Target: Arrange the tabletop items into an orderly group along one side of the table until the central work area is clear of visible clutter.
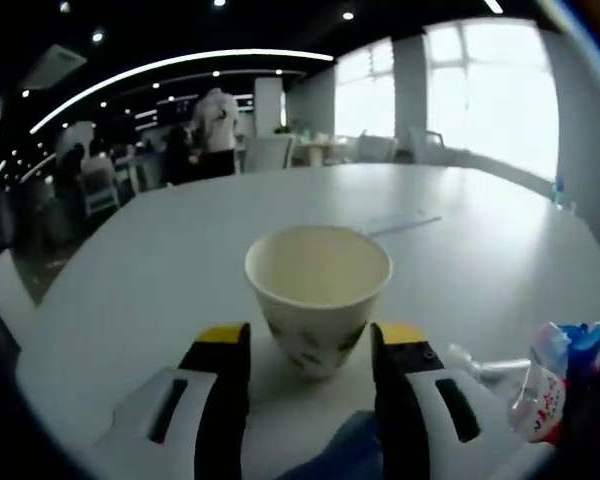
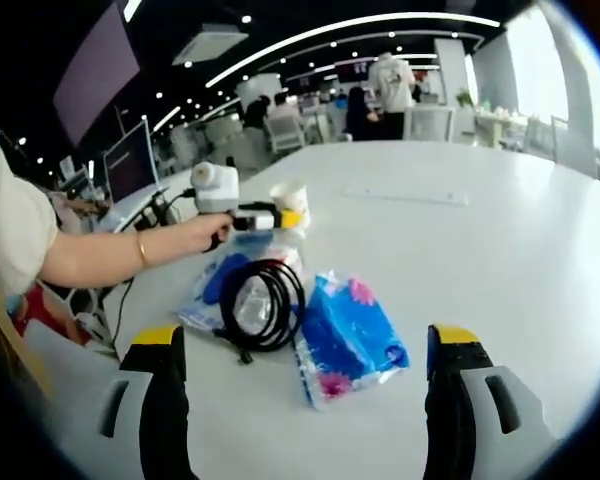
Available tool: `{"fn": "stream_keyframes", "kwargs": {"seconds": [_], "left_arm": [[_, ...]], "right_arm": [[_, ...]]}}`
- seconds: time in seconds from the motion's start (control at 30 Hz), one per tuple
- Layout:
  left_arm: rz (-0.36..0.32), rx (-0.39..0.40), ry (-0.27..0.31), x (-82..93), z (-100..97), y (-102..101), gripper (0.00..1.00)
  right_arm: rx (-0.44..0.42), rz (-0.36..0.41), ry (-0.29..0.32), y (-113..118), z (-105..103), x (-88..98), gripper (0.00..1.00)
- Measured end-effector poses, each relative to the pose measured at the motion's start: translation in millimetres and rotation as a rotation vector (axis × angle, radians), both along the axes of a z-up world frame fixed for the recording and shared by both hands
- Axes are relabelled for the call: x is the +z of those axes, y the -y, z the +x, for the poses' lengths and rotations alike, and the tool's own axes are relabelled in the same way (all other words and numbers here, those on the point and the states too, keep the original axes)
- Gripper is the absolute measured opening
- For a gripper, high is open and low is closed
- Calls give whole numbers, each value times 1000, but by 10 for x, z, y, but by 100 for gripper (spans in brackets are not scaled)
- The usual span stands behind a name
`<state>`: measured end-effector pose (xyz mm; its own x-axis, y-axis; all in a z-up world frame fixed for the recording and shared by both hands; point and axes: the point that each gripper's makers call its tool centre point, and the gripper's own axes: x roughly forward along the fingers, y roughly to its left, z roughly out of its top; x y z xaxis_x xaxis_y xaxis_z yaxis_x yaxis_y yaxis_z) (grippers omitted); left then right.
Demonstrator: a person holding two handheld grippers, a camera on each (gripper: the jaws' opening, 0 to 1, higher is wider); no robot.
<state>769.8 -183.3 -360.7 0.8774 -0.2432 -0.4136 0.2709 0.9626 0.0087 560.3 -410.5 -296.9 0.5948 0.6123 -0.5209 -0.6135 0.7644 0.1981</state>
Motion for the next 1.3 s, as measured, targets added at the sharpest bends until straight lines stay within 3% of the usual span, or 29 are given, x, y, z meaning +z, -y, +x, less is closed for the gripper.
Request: {"fn": "stream_keyframes", "kwargs": {"seconds": [0.17, 0.23, 0.43, 0.5, 0.63, 0.77, 1.07, 1.3], "left_arm": [[-19, 12, -9, 95, -58, -22, 53], [-62, 14, -35, 117, -99, 1, 55], [-69, 31, -66, 211, -203, 12, 68], [-28, 34, -99, 209, -269, -11, 71], [-6, 31, -99, 307, -353, -28, 74], [-38, 31, -111, 386, -448, -18, 74], [-58, -22, -118, 514, -671, 138, 76], [-19, -92, -115, 599, -837, 233, 77]], "right_arm": [[-6, 5, 2, -2, 13, 15, 99], [-7, 6, 6, -7, 13, 28, 99], [-6, 22, 5, -30, 7, 64, 99], [0, 30, 7, -49, 1, 81, 99], [0, 69, 0, -87, -12, 133, 99], [6, 114, -9, -118, -38, 186, 99], [20, 119, -10, -178, -81, 195, 99], [56, 129, -4, -289, -153, 232, 99]]}}
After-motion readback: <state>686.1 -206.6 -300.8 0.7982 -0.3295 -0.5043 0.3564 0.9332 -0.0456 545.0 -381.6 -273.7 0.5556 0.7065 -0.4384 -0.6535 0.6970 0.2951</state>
